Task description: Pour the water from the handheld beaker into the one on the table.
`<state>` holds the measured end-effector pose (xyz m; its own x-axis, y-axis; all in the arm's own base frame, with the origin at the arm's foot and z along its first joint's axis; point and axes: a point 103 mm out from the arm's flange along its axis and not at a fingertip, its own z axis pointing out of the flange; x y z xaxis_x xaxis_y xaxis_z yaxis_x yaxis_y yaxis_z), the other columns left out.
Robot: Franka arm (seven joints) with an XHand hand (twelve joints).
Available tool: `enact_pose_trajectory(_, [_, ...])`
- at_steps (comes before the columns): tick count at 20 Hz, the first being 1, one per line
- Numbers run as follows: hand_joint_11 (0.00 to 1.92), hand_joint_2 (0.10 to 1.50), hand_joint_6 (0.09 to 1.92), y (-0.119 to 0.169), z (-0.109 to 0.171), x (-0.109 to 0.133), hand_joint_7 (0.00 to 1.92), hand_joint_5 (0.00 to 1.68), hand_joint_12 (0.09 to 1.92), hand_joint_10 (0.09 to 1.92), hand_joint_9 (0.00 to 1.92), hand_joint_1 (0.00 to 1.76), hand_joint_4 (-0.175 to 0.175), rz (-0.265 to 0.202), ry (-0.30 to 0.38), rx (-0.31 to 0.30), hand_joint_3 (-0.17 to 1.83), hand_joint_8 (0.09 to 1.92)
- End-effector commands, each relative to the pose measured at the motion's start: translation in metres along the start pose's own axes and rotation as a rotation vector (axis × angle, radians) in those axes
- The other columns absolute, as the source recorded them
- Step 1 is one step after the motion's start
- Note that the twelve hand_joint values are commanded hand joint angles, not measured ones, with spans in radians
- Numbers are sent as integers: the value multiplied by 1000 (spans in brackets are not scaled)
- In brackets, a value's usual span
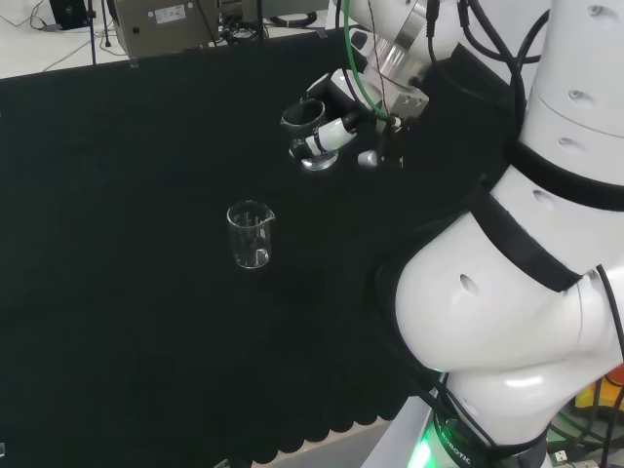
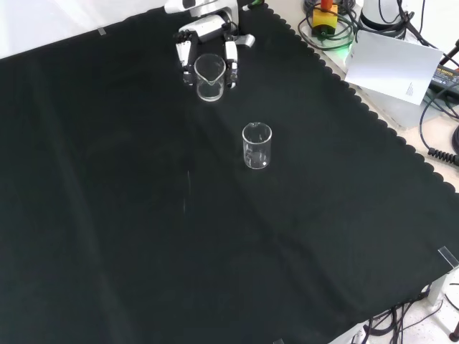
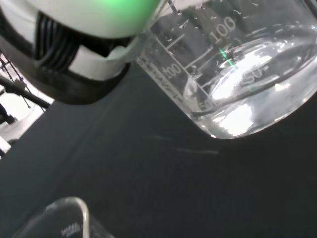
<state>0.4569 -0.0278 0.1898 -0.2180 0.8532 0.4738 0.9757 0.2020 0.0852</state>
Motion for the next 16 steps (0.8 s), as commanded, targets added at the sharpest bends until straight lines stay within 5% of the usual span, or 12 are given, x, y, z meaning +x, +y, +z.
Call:
enact_pose_trajectory(1, [1462,620,696,-34,5,22,1527,1279,582,127,1749,1182,-41,-1,-149,125,729,679])
enact_pose_trajectory(8, [1463,618,694,-39,18,41,1533,1281,584,132,1752,1180,-37,5,-279,264,731,677])
enact_pose_trajectory(16, [1445,608,750,-36,22,59,1534,1260,606,182,1738,1168,14,-19,-401,356,767,700])
